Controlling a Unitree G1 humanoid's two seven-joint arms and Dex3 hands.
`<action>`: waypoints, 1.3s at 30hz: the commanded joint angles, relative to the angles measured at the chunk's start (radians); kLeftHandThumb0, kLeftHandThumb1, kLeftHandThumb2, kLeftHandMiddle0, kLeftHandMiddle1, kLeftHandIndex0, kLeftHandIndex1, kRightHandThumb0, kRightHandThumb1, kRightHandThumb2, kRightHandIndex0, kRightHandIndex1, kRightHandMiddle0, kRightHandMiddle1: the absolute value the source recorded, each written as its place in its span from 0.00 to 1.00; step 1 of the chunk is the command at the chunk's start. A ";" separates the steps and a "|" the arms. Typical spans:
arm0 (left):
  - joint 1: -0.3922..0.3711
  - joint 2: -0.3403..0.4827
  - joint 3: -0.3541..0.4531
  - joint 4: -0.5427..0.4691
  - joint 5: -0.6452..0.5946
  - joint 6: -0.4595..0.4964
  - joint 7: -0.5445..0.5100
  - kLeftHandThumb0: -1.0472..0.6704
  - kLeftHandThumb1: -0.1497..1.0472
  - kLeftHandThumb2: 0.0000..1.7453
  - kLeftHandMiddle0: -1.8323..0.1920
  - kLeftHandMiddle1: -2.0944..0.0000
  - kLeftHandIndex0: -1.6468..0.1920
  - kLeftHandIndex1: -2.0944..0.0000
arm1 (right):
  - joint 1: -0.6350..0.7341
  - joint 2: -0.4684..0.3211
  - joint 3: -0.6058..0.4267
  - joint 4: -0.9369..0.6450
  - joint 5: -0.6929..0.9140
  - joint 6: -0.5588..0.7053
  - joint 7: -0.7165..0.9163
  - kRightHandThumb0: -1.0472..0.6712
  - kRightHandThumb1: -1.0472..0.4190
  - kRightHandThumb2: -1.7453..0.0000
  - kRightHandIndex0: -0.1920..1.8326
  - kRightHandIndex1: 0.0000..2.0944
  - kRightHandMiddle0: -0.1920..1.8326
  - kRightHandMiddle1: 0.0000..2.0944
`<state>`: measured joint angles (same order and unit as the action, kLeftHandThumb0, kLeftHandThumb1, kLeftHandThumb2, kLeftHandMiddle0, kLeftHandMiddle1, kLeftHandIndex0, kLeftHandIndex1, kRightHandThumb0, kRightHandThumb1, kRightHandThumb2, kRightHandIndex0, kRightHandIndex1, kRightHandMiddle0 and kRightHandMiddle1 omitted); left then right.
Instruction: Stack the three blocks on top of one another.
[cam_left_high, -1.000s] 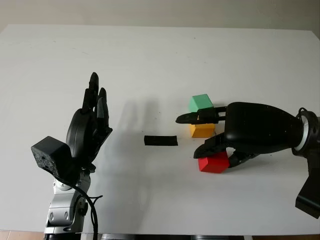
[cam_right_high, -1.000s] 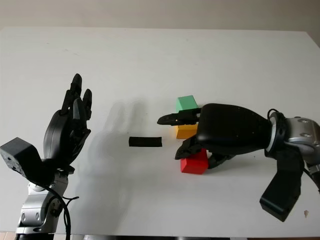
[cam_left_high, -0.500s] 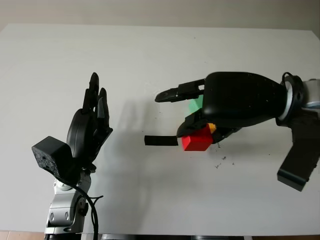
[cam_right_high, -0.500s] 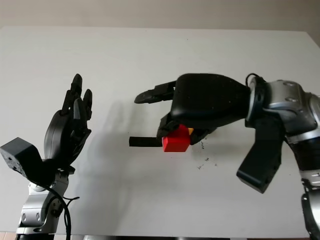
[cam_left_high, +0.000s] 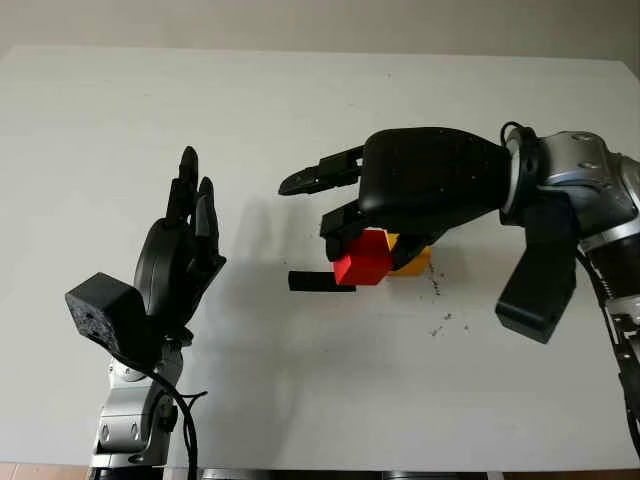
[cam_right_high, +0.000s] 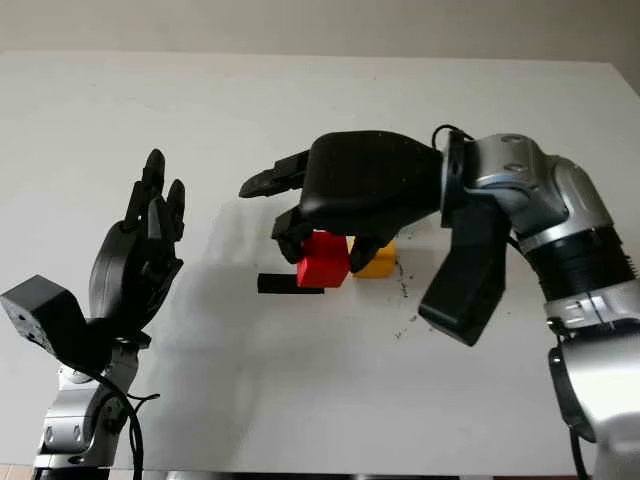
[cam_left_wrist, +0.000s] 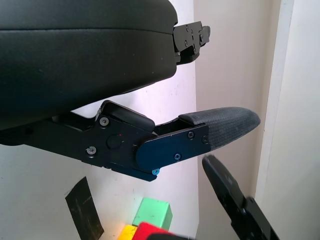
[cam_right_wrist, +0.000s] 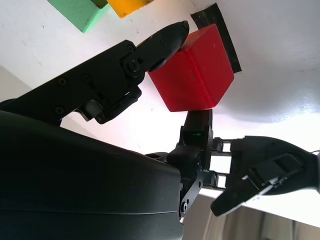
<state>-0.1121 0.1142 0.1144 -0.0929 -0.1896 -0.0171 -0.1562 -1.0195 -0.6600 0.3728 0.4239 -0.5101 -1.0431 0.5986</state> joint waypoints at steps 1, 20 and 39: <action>0.003 -0.006 -0.002 -0.004 0.003 -0.009 0.002 0.15 1.00 0.40 0.98 0.97 0.98 0.97 | -0.035 0.014 0.018 0.007 -0.005 0.031 0.022 0.36 0.04 0.96 0.23 0.02 0.34 0.60; 0.013 -0.005 0.000 -0.007 -0.002 -0.012 -0.005 0.16 1.00 0.40 0.98 0.97 0.99 0.98 | -0.059 0.098 0.084 0.146 -0.111 0.040 -0.057 0.37 0.05 0.97 0.20 0.02 0.29 0.64; 0.020 -0.005 -0.002 -0.013 0.000 -0.012 -0.005 0.16 1.00 0.40 0.99 0.97 0.99 0.97 | -0.066 0.123 0.133 0.237 -0.203 -0.013 -0.181 0.36 0.06 0.97 0.22 0.03 0.29 0.67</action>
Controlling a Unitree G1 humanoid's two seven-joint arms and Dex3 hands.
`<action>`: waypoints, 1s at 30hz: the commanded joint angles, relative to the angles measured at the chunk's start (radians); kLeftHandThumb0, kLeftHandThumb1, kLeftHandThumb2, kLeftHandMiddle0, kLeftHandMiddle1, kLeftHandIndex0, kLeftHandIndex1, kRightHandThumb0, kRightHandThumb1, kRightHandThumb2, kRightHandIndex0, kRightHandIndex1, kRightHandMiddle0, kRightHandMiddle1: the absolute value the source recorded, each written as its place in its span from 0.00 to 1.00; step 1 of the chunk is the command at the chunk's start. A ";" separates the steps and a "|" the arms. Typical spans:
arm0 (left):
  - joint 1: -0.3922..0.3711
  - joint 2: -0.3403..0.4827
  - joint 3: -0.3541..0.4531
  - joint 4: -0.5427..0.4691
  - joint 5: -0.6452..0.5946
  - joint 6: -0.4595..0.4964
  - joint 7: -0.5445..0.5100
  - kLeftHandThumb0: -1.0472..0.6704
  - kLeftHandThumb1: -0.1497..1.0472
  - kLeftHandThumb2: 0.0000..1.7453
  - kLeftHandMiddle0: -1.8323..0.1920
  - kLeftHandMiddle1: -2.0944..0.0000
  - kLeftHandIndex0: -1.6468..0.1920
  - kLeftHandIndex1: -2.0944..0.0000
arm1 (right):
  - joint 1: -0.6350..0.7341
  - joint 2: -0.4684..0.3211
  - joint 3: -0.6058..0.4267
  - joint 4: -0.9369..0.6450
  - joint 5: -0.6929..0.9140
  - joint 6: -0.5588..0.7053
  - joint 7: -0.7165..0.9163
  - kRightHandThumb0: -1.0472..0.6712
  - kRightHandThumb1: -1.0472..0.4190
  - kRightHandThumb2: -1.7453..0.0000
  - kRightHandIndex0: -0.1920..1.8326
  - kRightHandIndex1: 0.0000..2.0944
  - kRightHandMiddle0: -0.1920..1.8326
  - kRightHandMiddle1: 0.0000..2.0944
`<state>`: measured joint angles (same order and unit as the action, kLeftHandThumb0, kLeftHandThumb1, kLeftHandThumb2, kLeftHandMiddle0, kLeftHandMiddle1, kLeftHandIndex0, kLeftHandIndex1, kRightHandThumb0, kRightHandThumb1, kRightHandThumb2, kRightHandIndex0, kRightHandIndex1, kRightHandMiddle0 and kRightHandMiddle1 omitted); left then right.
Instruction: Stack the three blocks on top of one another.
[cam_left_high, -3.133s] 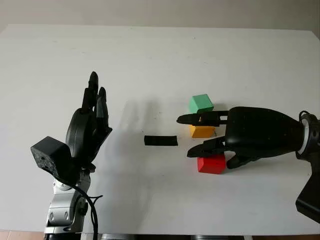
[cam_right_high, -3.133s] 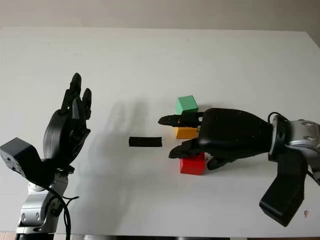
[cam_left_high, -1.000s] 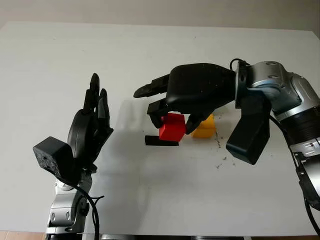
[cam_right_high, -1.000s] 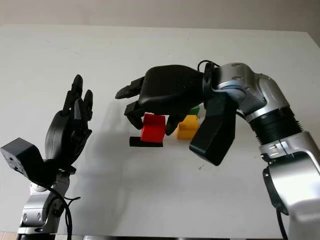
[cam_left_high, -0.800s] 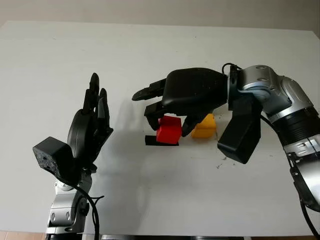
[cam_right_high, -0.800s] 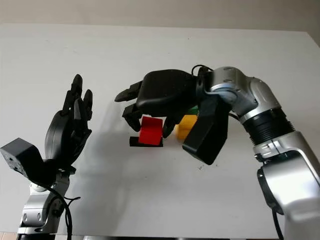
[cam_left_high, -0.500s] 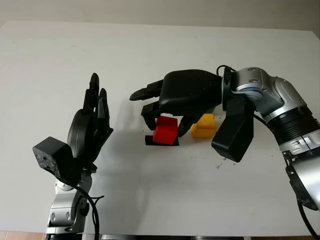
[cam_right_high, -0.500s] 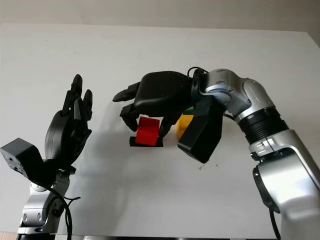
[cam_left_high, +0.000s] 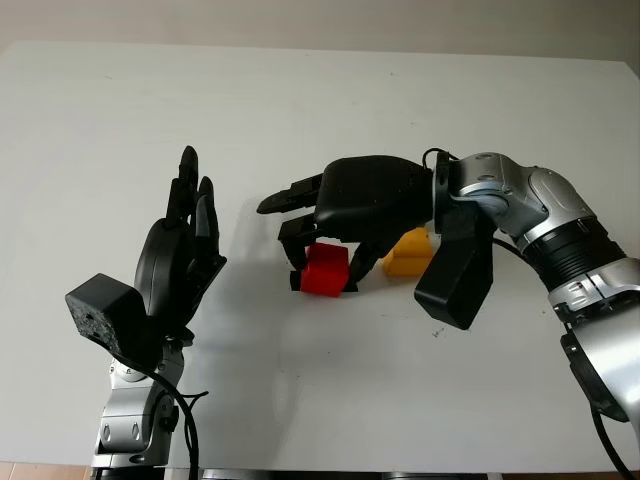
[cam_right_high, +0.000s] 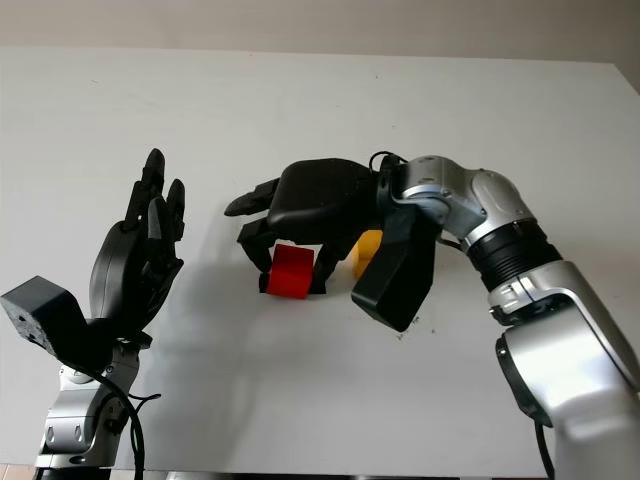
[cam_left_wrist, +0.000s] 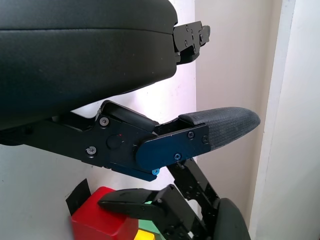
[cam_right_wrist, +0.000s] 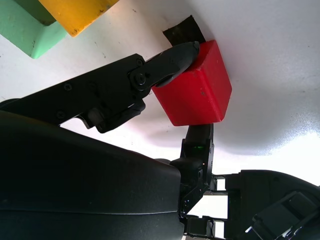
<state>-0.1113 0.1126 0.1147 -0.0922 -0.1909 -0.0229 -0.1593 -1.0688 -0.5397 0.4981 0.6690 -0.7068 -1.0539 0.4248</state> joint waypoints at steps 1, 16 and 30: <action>0.020 -0.002 -0.002 -0.014 0.001 -0.006 -0.003 0.16 1.00 0.40 0.99 0.97 0.99 0.98 | -0.017 0.004 0.009 -0.007 -0.005 -0.002 -0.005 0.36 0.06 0.97 0.22 0.03 0.29 0.68; 0.023 -0.003 -0.001 -0.016 -0.003 -0.004 -0.004 0.16 1.00 0.40 0.99 0.97 0.99 0.98 | -0.015 0.011 0.027 0.016 -0.050 -0.019 -0.073 0.37 0.06 0.97 0.21 0.03 0.28 0.67; 0.025 -0.005 0.001 -0.014 -0.010 -0.008 -0.008 0.16 1.00 0.40 0.99 0.97 0.99 0.97 | -0.044 -0.073 0.026 -0.013 -0.183 -0.077 -0.216 0.45 0.01 0.96 0.03 0.00 0.05 0.09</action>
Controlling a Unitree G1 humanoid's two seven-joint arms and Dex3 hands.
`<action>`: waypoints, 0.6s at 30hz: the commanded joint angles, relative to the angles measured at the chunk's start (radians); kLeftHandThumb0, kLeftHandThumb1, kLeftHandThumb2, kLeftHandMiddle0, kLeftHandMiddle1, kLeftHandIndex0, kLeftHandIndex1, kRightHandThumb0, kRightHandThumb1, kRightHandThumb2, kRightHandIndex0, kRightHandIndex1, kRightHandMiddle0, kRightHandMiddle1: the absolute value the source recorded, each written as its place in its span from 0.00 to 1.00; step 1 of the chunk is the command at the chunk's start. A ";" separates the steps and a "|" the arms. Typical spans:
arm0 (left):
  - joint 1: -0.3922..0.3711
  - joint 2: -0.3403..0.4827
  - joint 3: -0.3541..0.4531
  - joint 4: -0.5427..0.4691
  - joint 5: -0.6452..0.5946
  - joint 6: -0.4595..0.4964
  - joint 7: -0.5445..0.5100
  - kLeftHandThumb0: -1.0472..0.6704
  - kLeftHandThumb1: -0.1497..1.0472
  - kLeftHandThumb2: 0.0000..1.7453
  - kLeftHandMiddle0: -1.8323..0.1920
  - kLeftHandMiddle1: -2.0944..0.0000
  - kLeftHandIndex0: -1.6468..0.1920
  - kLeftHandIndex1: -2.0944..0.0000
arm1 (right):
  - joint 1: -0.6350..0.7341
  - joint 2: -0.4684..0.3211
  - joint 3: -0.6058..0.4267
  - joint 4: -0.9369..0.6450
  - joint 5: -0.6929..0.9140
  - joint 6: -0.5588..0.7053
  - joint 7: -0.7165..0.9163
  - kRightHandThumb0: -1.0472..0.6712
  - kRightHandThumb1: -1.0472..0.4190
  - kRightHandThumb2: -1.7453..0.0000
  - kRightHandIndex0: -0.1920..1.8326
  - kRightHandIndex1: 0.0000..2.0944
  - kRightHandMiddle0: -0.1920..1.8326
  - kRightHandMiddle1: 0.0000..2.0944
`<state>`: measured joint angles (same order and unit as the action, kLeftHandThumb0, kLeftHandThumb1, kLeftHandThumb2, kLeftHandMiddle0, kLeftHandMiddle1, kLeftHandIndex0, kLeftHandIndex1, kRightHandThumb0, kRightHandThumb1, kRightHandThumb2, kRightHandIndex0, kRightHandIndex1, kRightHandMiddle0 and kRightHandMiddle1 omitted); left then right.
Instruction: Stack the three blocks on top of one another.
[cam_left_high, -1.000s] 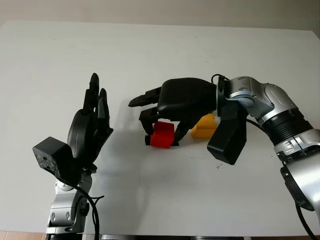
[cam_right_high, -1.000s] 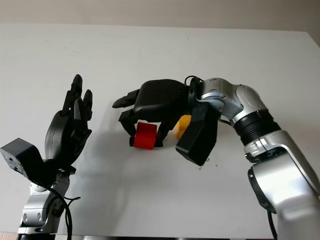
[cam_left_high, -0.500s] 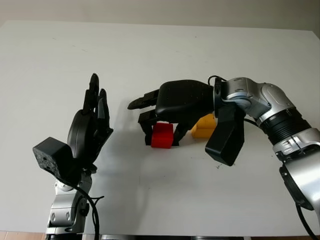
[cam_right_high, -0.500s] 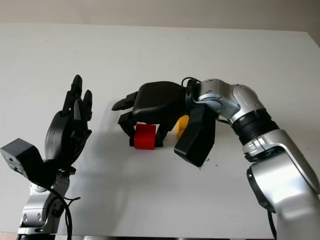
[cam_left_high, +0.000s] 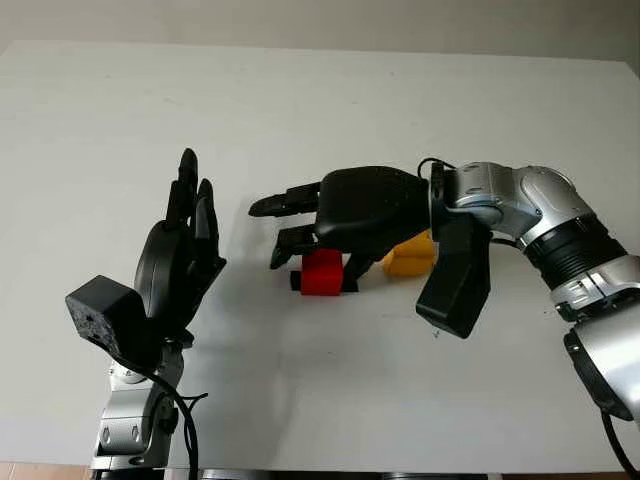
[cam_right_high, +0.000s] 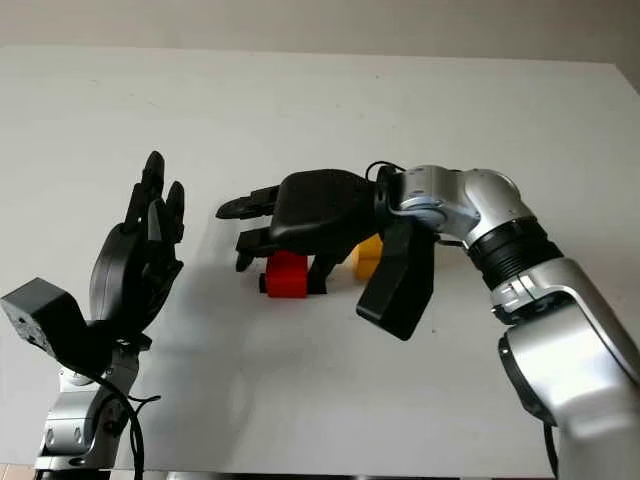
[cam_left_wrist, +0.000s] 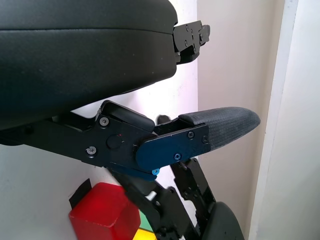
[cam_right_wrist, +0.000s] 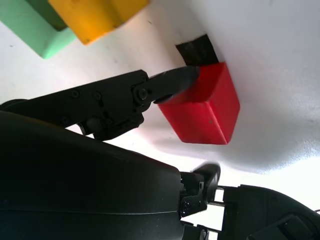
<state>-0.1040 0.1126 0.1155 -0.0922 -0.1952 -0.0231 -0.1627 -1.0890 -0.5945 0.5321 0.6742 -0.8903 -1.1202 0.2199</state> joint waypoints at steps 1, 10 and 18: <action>0.018 -0.004 0.001 -0.013 -0.005 -0.008 -0.004 0.16 1.00 0.40 0.99 0.97 0.99 0.97 | -0.028 -0.029 -0.014 -0.028 0.002 -0.011 -0.012 0.45 0.02 0.96 0.02 0.00 0.05 0.09; 0.018 -0.005 -0.001 -0.017 -0.002 -0.004 0.002 0.16 1.00 0.40 0.98 0.97 0.99 0.97 | -0.033 -0.130 -0.072 -0.124 0.074 0.006 0.060 0.37 0.02 0.97 0.02 0.02 0.06 0.08; 0.011 -0.004 0.001 -0.007 0.001 -0.007 0.003 0.16 1.00 0.40 0.99 0.97 0.99 0.97 | 0.006 -0.247 -0.191 -0.217 0.170 0.001 0.060 0.37 0.05 0.98 0.05 0.03 0.13 0.10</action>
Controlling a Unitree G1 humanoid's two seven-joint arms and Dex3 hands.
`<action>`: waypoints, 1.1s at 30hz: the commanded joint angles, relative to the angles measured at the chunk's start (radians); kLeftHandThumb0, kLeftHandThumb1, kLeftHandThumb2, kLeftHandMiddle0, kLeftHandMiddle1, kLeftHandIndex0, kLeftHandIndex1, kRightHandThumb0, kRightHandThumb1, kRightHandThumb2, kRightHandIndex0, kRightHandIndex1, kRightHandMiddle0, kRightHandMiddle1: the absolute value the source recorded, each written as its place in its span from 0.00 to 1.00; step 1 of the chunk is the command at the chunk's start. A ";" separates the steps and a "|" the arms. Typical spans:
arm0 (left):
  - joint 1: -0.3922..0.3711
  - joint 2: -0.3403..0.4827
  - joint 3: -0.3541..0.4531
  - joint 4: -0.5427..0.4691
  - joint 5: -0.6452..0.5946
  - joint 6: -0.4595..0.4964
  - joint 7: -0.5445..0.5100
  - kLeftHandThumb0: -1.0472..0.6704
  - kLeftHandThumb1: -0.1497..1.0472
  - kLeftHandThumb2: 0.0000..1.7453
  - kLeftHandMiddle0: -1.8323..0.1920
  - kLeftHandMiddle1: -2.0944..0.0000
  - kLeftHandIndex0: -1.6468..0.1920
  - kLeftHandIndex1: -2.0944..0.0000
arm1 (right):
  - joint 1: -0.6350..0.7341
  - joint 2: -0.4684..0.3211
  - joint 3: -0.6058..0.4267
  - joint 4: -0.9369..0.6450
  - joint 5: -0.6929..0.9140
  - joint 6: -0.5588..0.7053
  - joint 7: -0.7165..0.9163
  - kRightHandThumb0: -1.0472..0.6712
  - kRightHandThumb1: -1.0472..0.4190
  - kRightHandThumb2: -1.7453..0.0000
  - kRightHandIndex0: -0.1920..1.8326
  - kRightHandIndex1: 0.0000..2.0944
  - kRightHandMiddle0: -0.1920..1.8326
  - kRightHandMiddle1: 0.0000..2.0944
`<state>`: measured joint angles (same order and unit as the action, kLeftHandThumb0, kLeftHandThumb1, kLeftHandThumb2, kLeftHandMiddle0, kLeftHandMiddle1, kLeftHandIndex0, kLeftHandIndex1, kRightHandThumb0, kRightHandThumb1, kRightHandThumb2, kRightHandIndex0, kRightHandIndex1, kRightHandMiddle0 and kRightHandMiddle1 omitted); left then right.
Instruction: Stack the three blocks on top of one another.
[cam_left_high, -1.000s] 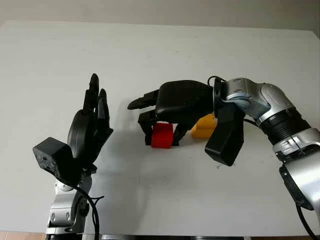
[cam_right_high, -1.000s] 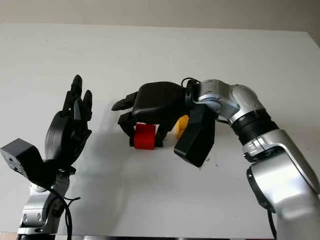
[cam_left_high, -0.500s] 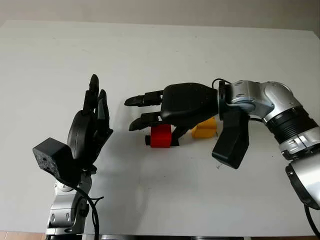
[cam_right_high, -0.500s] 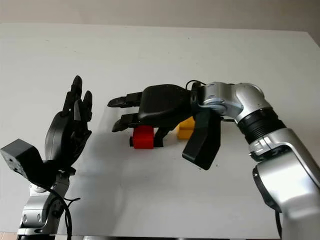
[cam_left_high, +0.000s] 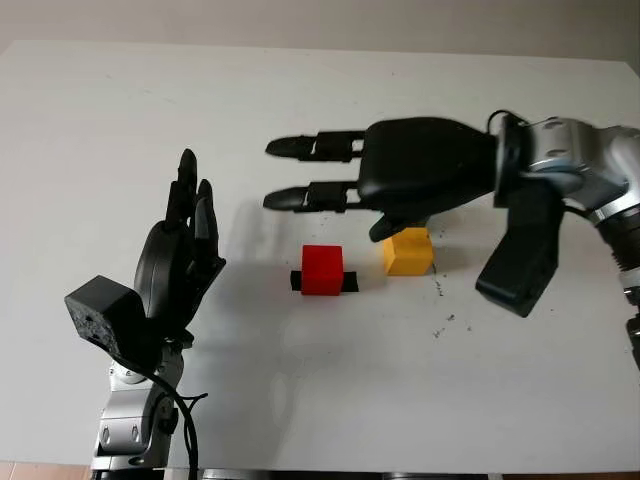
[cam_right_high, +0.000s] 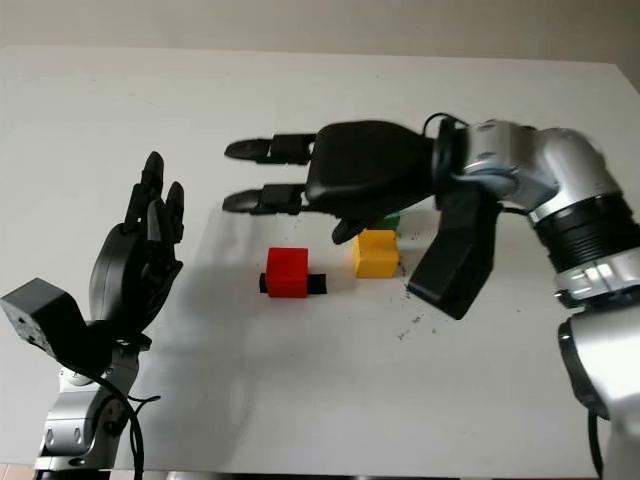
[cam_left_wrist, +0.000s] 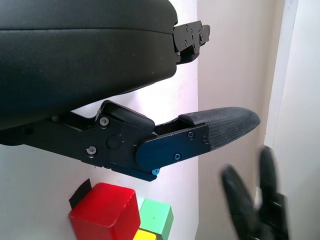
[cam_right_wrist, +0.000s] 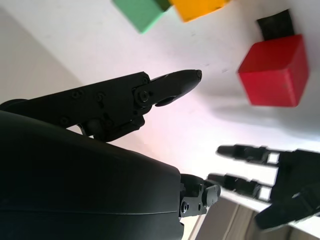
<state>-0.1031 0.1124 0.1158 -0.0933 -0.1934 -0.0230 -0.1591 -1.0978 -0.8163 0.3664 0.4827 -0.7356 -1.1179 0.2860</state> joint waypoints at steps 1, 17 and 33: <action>0.009 -0.003 0.000 -0.006 0.000 -0.006 -0.001 0.16 1.00 0.40 0.99 0.97 0.99 0.97 | 0.020 -0.049 -0.044 -0.049 0.022 0.011 0.006 0.35 0.05 0.97 0.05 0.03 0.14 0.10; -0.004 0.002 0.000 -0.002 0.008 0.000 0.001 0.15 1.00 0.40 0.98 0.97 0.98 0.97 | 0.112 -0.262 -0.184 -0.187 0.089 0.059 0.117 0.29 0.08 0.96 0.07 0.03 0.18 0.08; -0.006 0.004 0.001 0.004 0.006 -0.007 -0.003 0.15 1.00 0.40 0.98 0.98 0.98 0.97 | 0.190 -0.230 -0.144 -0.139 0.072 0.049 0.130 0.32 0.06 0.97 0.07 0.02 0.21 0.06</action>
<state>-0.1040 0.1138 0.1168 -0.0910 -0.1895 -0.0226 -0.1592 -0.9182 -1.0513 0.2154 0.3447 -0.6708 -1.0763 0.4110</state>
